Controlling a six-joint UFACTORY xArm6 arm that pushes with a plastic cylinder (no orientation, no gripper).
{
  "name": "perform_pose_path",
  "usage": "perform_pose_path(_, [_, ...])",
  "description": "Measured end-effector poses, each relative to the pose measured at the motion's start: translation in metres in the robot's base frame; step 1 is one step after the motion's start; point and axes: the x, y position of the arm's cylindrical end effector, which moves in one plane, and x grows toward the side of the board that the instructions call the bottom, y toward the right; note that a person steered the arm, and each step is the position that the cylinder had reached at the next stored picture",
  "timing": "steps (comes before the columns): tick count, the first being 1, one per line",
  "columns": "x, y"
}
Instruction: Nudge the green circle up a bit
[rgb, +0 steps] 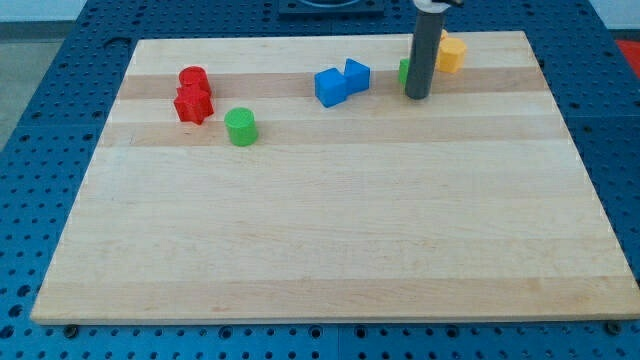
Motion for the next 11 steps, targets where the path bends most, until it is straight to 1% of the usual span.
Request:
perform_pose_path(2, [-0.033,0.004])
perform_pose_path(3, [-0.005,-0.003])
perform_pose_path(4, [0.033,-0.017])
perform_pose_path(6, [0.094,-0.026])
perform_pose_path(7, [0.117,-0.101])
perform_pose_path(8, [0.103,-0.189])
perform_pose_path(9, [0.062,-0.248])
perform_pose_path(10, [0.105,-0.272])
perform_pose_path(11, [0.121,-0.286])
